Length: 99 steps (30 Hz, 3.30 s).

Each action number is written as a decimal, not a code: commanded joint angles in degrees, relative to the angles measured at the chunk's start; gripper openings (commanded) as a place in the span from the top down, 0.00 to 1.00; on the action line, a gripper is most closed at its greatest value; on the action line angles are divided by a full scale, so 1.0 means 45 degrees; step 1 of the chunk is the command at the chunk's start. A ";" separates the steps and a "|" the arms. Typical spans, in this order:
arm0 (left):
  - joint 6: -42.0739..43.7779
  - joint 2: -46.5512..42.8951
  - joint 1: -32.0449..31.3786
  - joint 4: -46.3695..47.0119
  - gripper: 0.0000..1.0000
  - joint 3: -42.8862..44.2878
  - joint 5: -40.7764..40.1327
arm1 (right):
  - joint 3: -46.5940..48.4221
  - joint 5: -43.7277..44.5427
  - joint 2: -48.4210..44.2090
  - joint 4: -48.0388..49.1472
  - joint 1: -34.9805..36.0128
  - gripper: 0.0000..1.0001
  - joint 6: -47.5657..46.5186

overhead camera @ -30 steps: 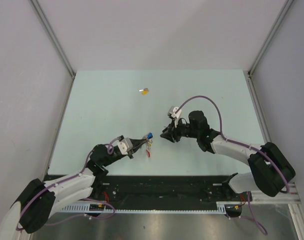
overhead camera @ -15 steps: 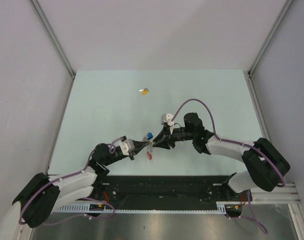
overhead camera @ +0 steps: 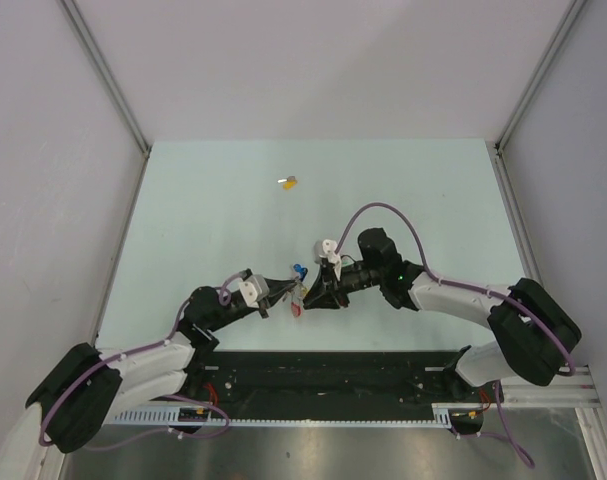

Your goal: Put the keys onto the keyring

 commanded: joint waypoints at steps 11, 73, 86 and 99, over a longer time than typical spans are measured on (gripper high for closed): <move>-0.0141 0.0136 0.0056 0.0898 1.00 -0.0526 0.0154 | 0.1084 0.0456 -0.1214 -0.2188 -0.0169 0.82 -0.1368; -0.0414 0.0389 0.0075 0.1210 1.00 -0.0507 0.0252 | 0.0048 0.1043 0.0581 0.2621 -0.0346 0.81 0.0138; -0.0570 0.0486 0.0075 0.1601 0.99 -0.0565 0.0232 | 0.0087 0.1042 0.1011 0.2699 -0.0288 0.87 0.0079; -0.0648 0.0136 0.0075 0.0998 0.94 -0.0449 0.0310 | 0.0535 0.1666 0.0115 0.0772 -0.0229 1.00 -0.0799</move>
